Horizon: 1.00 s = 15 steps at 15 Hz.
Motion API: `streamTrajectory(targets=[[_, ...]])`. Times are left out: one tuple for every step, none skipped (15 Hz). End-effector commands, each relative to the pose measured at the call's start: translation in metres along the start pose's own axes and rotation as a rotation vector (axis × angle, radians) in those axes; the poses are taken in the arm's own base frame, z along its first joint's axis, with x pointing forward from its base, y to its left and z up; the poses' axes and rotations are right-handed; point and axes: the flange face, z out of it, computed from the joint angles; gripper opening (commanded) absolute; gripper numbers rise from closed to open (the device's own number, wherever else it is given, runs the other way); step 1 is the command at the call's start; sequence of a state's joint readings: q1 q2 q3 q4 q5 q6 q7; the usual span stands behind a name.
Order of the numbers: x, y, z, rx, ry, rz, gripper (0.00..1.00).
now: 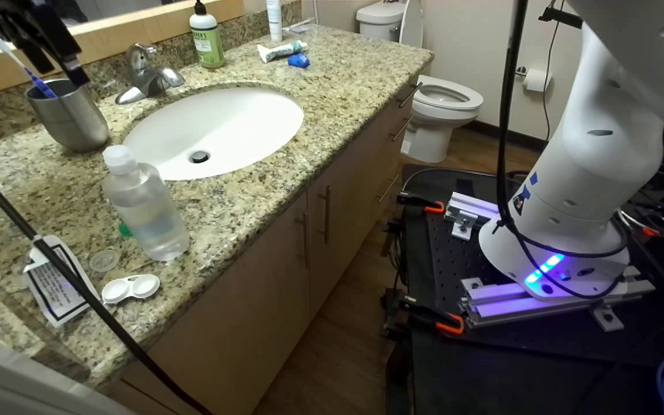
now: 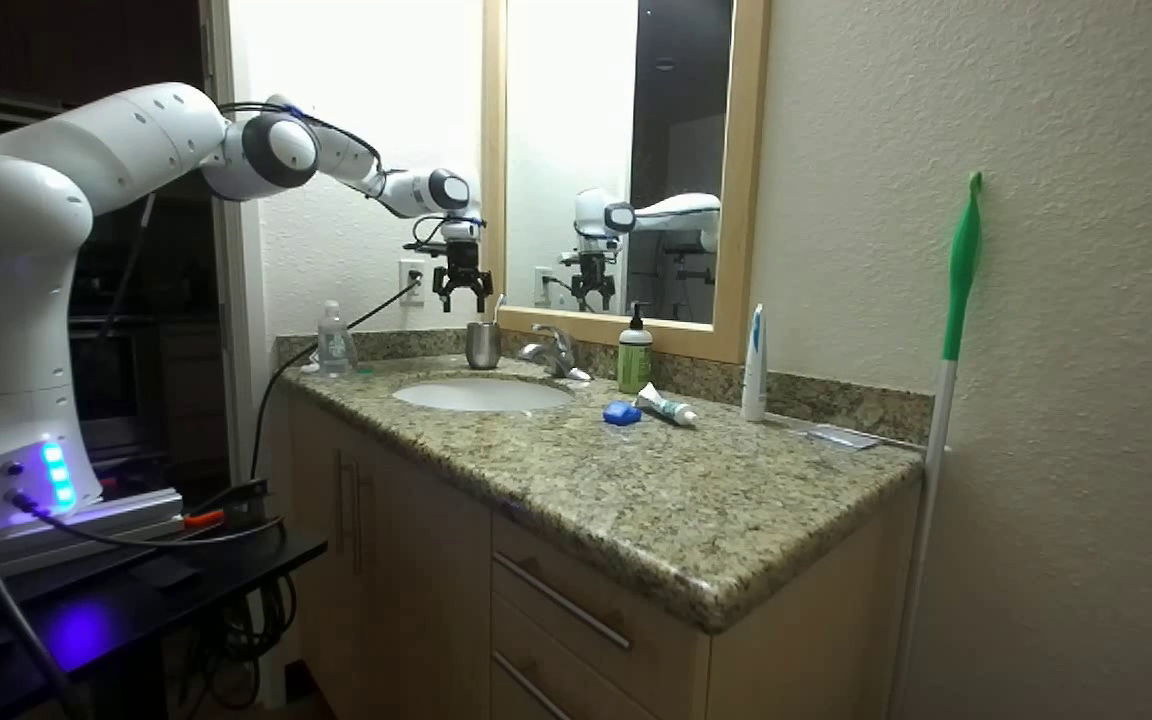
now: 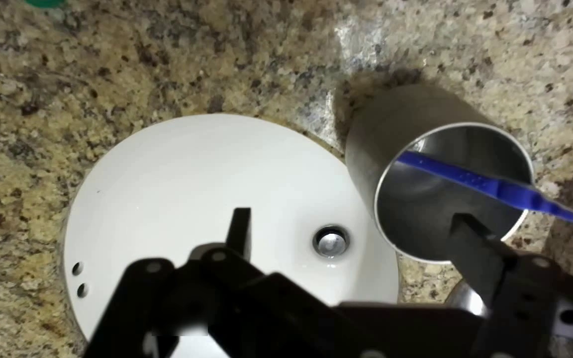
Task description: Pick up the silver cup and move it to the left. Pick up the silver cup and move it to the right
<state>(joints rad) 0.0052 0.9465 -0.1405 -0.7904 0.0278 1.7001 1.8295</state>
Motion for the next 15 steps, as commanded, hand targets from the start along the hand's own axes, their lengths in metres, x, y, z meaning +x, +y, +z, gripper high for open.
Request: streamTrajectory(targets=[[-0.003, 0.000, 0.005, 0.000, 0.002, -0.002, 1.00], [-0.003, -0.001, 0.007, 0.000, 0.003, -0.002, 1.00], [0.000, -0.003, 0.013, 0.000, 0.012, 0.003, 1.00], [0.001, -0.005, 0.020, -0.003, 0.017, 0.009, 1.00], [0.002, -0.006, 0.026, -0.008, 0.024, 0.006, 1.00], [0.002, -0.007, 0.030, -0.004, 0.032, 0.000, 1.00], [0.000, -0.002, 0.020, -0.014, 0.014, 0.002, 1.00], [0.001, -0.003, 0.027, -0.021, 0.020, 0.003, 1.00], [0.001, -0.003, 0.031, -0.026, 0.022, 0.003, 1.00], [0.001, -0.003, 0.033, -0.027, 0.023, 0.003, 1.00], [0.000, -0.004, 0.030, -0.015, 0.018, -0.013, 1.00], [0.000, -0.005, 0.039, -0.028, 0.037, 0.008, 1.00], [0.000, -0.006, 0.044, -0.028, 0.047, 0.034, 1.00], [0.000, -0.003, 0.035, -0.030, 0.025, 0.010, 1.00], [0.000, -0.003, 0.039, -0.034, 0.028, 0.017, 1.00]])
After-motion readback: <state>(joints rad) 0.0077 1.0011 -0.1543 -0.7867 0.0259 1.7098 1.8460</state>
